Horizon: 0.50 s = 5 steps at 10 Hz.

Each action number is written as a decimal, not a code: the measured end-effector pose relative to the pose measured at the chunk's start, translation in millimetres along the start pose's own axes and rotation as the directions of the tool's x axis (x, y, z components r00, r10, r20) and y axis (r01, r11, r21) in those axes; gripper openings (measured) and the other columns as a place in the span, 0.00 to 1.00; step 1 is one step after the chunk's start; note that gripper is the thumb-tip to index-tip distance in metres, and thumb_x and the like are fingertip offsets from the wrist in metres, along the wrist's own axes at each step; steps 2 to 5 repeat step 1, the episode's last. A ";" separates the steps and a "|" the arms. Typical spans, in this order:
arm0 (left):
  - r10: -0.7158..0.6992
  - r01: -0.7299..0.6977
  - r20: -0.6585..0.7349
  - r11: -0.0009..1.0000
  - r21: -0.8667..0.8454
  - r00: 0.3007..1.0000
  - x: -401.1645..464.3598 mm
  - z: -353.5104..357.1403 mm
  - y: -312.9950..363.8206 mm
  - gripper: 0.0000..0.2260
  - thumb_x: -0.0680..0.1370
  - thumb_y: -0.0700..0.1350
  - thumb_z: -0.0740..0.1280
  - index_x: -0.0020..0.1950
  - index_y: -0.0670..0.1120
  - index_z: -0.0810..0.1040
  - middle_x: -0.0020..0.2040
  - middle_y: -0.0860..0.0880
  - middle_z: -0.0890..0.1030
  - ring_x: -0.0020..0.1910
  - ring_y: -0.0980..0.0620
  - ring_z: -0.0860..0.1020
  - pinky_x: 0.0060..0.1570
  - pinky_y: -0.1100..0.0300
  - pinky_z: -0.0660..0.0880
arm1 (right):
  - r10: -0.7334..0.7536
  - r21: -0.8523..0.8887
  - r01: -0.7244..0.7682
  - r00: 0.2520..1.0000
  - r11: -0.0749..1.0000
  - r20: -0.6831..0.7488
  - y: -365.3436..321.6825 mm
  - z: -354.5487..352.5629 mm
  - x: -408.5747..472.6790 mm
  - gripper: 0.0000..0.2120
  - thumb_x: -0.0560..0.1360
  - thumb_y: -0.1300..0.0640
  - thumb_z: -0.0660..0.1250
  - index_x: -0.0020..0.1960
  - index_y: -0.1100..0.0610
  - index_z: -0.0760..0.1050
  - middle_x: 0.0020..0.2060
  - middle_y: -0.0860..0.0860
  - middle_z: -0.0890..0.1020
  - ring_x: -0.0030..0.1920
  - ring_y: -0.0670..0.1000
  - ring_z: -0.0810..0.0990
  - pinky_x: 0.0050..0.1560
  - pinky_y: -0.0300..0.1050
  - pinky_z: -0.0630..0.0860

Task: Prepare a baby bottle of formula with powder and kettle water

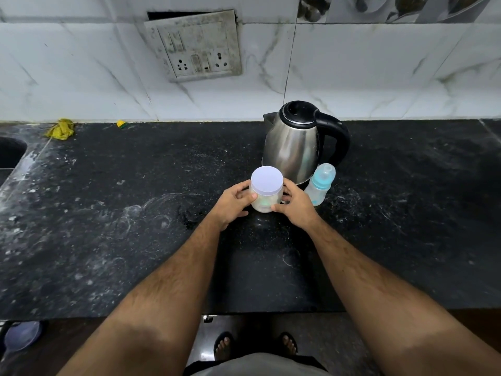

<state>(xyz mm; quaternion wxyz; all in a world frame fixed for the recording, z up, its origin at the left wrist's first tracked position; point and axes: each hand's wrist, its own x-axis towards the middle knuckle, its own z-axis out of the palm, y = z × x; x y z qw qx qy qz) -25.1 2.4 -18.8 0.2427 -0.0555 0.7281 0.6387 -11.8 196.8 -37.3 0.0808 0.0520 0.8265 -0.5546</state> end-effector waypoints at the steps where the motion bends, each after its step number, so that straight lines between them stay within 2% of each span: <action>1: 0.017 -0.016 -0.018 1.000 0.025 1.000 -2.8 2.9 -0.7 0.24 0.81 0.46 0.67 0.76 0.50 0.66 0.68 0.49 0.77 0.67 0.49 0.74 0.60 0.50 0.75 | -0.018 -0.034 0.019 1.000 0.999 0.009 -3.1 1.4 -5.5 0.42 0.68 0.72 0.75 0.77 0.55 0.62 0.66 0.53 0.77 0.61 0.50 0.78 0.58 0.36 0.75; 5: 0.017 -0.016 -0.018 1.000 0.025 1.000 -2.8 2.9 -0.7 0.24 0.81 0.46 0.67 0.76 0.50 0.66 0.68 0.49 0.77 0.67 0.49 0.74 0.60 0.50 0.75 | -0.018 -0.034 0.019 1.000 0.999 0.009 -3.1 1.4 -5.5 0.42 0.68 0.72 0.75 0.77 0.55 0.62 0.66 0.53 0.77 0.61 0.50 0.78 0.58 0.36 0.75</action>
